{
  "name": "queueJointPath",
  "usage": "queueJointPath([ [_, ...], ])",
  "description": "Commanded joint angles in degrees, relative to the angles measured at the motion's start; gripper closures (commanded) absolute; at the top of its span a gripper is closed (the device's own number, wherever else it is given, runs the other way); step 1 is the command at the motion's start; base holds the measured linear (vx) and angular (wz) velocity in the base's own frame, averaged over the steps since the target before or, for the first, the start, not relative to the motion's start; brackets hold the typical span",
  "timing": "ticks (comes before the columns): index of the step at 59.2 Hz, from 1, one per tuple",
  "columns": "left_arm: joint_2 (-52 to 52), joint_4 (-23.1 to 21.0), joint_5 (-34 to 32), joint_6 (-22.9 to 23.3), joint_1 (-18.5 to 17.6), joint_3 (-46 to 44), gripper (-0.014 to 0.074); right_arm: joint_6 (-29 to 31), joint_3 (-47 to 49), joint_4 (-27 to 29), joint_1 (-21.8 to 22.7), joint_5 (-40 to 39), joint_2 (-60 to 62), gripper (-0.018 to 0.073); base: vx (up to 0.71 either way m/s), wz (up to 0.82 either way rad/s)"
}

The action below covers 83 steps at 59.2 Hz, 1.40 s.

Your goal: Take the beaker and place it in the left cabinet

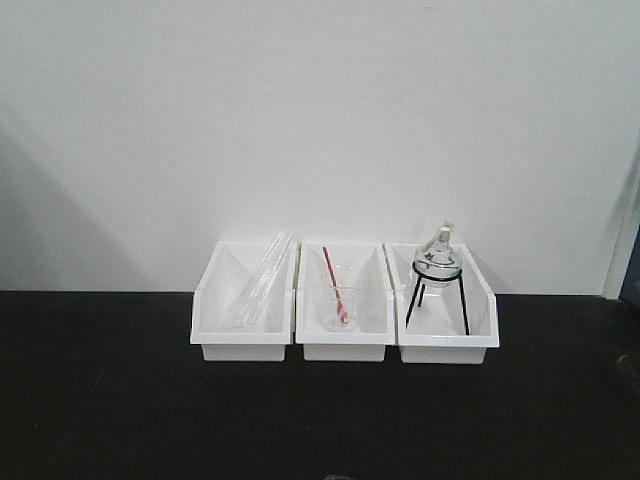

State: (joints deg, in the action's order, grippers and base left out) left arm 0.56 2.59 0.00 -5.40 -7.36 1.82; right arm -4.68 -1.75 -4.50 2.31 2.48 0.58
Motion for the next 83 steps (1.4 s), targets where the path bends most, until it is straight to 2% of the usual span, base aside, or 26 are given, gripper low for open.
queueJointPath([
  [1, 1.06, -0.18, -4.28, 0.15, -0.03, 0.9, 0.0595, -0.15, -0.28, 0.09, 0.39, -10.28, 0.82, 0.0568, 0.0, 0.0],
  [7, 1.06, -0.18, -4.28, 0.15, -0.03, 0.9, 0.0595, -4.25, 0.07, 0.16, 0.39, -12.8, 0.82, 0.0568, 0.0, 0.0],
  [15, 1.06, -0.18, -4.28, 0.15, -0.03, 0.9, 0.0595, -8.11, 3.9, -0.11, 0.39, -8.58, 0.74, 0.0566, 0.0, 0.0],
  [27, 1.06, -0.18, -4.28, 0.15, -0.03, 0.9, 0.0595, -7.92, 15.51, -0.5, 0.39, 2.42, -4.0, 0.0565, 0.0, 0.0],
  [36, 1.06, -0.18, -4.28, 0.15, -0.03, 0.9, 0.0595, -5.27, 19.27, -0.55, 0.39, 8.34, -11.1, 0.0565, 0.0, 0.0],
  [55, 1.06, -0.18, -4.28, 0.15, -0.03, 0.9, 0.0595, -5.2, 19.08, -1.64, 0.39, 8.17, -22.87, 0.0539, 0.0, 0.0],
  [63, 1.06, -0.18, -4.28, 0.15, -0.03, 0.9, 0.0595, -5.26, 19.08, -1.64, 0.39, 3.93, -26.51, 0.0483, 0.0, 0.0],
  [70, 1.06, -0.18, -4.28, 0.15, -0.03, 0.9, 0.0595, -5.26, 19.08, -1.52, 0.39, 2.18, -29.52, 0.0395, 0.0, 0.0],
  [83, 1.06, -0.18, -4.28, 0.15, -0.03, 0.9, 0.0595, -5.26, 19.05, -1.47, 0.39, -2.82, -35.77, 0.0147, 0.0, 0.0],
])
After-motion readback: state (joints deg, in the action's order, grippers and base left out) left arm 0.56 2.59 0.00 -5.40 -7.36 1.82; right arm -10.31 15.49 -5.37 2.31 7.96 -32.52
